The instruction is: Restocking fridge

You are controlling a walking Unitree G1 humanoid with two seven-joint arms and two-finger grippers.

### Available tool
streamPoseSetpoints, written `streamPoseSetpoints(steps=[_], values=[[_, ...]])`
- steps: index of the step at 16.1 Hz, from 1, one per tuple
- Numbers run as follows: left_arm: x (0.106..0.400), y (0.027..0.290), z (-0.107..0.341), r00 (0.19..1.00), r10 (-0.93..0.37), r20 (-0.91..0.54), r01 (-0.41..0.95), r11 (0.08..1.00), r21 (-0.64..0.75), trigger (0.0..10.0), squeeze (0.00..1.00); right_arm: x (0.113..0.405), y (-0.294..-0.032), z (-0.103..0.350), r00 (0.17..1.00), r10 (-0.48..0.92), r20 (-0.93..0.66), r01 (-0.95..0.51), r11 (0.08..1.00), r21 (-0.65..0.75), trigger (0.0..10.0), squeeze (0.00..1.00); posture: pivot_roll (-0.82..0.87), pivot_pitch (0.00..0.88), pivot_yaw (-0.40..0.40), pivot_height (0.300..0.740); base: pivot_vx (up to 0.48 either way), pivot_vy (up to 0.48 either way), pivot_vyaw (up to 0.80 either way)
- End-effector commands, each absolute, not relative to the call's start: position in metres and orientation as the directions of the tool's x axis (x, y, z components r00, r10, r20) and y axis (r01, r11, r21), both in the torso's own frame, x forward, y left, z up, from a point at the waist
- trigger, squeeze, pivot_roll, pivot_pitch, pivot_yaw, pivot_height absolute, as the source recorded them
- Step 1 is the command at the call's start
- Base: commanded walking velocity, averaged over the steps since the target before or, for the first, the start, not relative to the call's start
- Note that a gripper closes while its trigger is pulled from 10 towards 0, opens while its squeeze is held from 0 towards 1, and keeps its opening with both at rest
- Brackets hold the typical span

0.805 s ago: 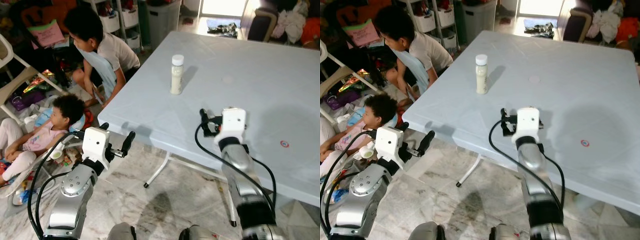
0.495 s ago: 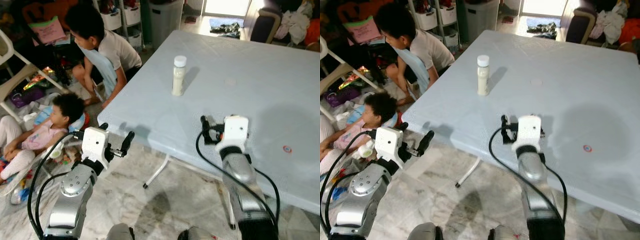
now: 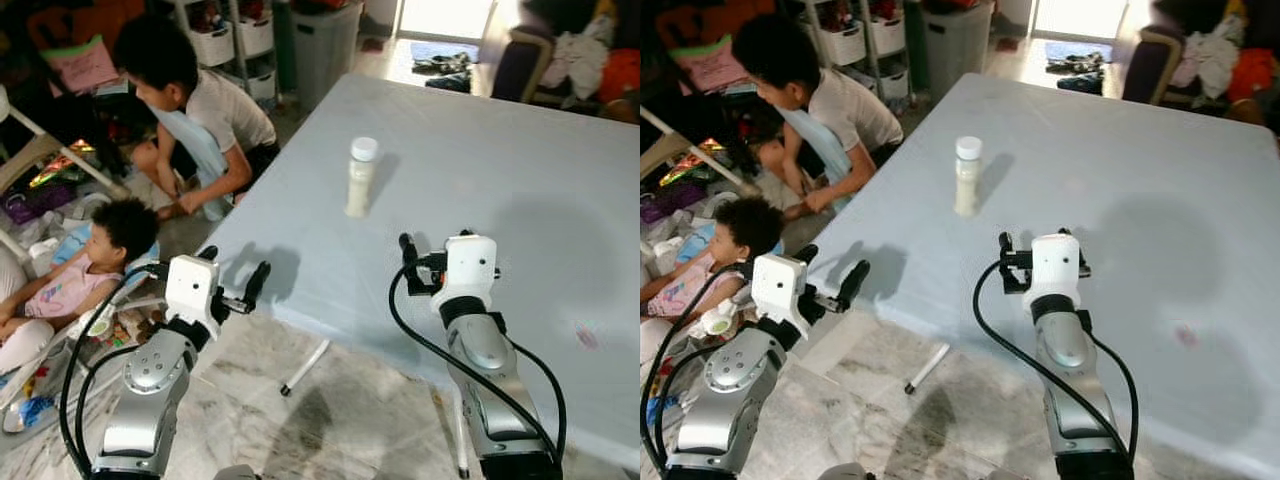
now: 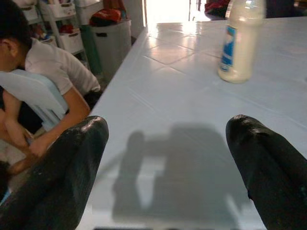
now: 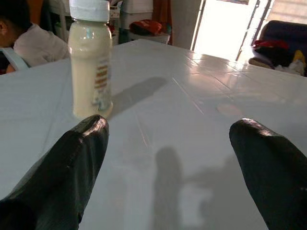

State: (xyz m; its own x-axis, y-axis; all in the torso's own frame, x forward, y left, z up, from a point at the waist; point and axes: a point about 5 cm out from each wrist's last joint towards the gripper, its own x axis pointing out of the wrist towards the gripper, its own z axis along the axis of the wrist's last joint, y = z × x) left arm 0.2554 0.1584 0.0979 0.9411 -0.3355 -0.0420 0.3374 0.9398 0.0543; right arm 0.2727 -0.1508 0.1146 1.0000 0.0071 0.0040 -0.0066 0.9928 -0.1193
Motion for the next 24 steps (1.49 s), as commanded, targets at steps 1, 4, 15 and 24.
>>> streamPoseSetpoints(steps=[1,4,15,24], values=[[0.256,0.16,0.096,0.945,-0.324,-0.043,0.326,0.944,0.052,10.0,0.0,0.272,-0.151,0.119,1.0,0.007,0.017,-0.004,0.992,-0.128,10.0,0.0,-0.02,0.0,-0.008,0.716,0.0,0.0,0.0],[0.255,0.16,0.096,0.943,-0.33,-0.046,0.332,0.942,0.043,10.0,0.0,0.271,-0.151,0.119,1.0,0.005,0.011,-0.004,0.992,-0.123,10.0,0.0,-0.02,0.0,-0.008,0.716,0.0,0.0,0.0],[0.249,0.165,0.097,0.942,-0.331,-0.053,0.334,0.941,0.055,10.0,0.0,0.292,-0.149,0.12,0.995,0.092,-0.028,-0.094,0.989,-0.11,10.0,0.0,0.01,0.0,0.005,0.716,0.132,0.0,0.0],[0.248,0.163,0.097,0.942,-0.332,-0.055,0.335,0.941,0.042,10.0,0.0,0.256,-0.137,0.119,0.996,0.049,-0.07,-0.055,0.994,-0.09,10.0,0.0,-0.01,0.0,-0.002,0.716,0.224,0.167,0.0]])
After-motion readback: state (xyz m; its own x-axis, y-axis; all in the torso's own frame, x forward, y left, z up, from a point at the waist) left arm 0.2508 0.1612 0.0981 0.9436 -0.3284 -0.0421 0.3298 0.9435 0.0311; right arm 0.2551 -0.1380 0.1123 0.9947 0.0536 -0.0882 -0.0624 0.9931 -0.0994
